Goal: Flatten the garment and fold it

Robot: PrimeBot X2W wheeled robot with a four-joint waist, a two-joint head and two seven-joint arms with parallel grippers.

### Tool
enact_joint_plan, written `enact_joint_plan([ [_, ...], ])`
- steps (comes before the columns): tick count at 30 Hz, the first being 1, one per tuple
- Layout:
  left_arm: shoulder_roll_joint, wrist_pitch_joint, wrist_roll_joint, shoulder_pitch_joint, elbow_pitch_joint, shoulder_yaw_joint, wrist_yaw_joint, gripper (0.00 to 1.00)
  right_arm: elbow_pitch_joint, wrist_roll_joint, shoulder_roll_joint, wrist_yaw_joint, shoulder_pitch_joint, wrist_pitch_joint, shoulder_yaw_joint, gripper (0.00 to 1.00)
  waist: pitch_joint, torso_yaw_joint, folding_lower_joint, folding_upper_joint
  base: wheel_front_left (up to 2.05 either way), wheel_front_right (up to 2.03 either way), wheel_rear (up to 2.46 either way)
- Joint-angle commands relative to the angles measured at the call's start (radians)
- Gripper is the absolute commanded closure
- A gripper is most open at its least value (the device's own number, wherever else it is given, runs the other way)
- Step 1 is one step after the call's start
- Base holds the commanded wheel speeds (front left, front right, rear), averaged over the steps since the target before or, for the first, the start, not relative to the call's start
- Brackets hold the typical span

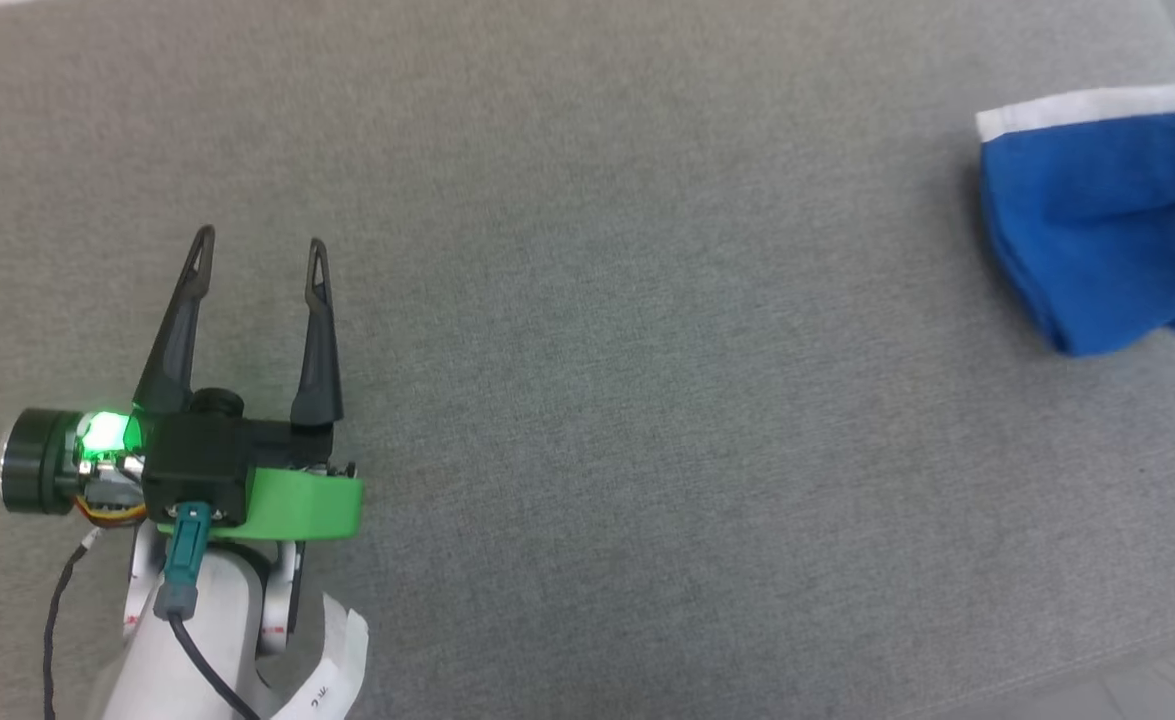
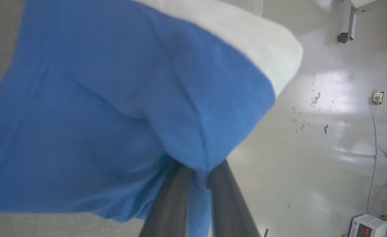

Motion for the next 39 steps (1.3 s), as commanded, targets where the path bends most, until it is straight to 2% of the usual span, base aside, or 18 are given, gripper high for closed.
enact_joint_plan([
  [1,0.012,-0.004,0.005,-0.022,-0.010,-0.001,-0.003,0.00,0.029,-0.011,0.015,-0.002,-0.025,-0.013,-0.013,1.00,0.086,0.008,-0.0001,-0.0001,0.00,0.00,0.00],
  [8,0.026,-0.004,0.006,-0.043,-0.038,-0.006,0.006,0.00,0.199,-0.058,0.042,-0.002,-0.067,-0.036,-0.059,1.00,0.137,0.023,-0.0001,-0.0001,0.00,0.00,0.00],
  [16,0.036,-0.004,-0.001,-0.054,-0.033,-0.010,0.014,0.00,0.335,-0.078,0.086,-0.002,-0.076,-0.081,-0.108,1.00,0.138,0.026,-0.0001,-0.0001,0.00,0.00,0.00],
  [17,0.037,-0.004,-0.003,-0.055,-0.031,-0.010,0.015,0.00,0.345,-0.083,0.093,-0.002,-0.076,-0.087,-0.109,0.81,0.132,0.026,-0.0001,-0.0001,0.00,0.00,0.00],
  [18,0.036,-0.004,-0.005,-0.054,-0.027,-0.010,0.017,0.00,0.361,-0.084,0.104,-0.002,-0.075,-0.096,-0.117,0.23,0.121,0.027,-0.0001,-0.0001,0.00,0.00,0.00],
  [19,0.034,-0.004,-0.008,-0.052,-0.024,-0.012,0.018,0.00,0.375,-0.082,0.113,-0.002,-0.073,-0.102,-0.124,0.00,0.109,0.029,-0.0001,-0.0001,0.00,0.00,0.00],
  [22,0.024,-0.004,-0.020,-0.038,-0.009,-0.014,0.027,0.00,0.410,-0.111,0.123,-0.002,-0.072,-0.146,-0.131,0.00,0.052,0.038,-0.0001,-0.0001,0.00,0.00,0.00],
  [28,0.005,-0.004,-0.041,0.022,0.009,-0.006,0.053,0.00,0.433,-0.233,0.119,-0.002,-0.099,-0.353,-0.143,0.00,-0.080,0.055,-0.0001,-0.0001,0.00,0.00,0.00],
  [35,-0.020,-0.004,-0.070,0.096,0.027,0.007,0.067,0.00,0.442,-0.303,0.171,-0.002,-0.099,-0.628,-0.279,0.00,-0.199,0.096,-0.0001,-0.0001,0.00,0.00,0.00],
  [39,-0.035,-0.004,-0.076,0.126,0.037,0.009,0.067,0.00,0.360,-0.340,0.203,-0.002,-0.042,-0.661,-0.399,0.00,-0.250,0.122,-0.0001,-0.0001,0.00,0.00,0.00],
])
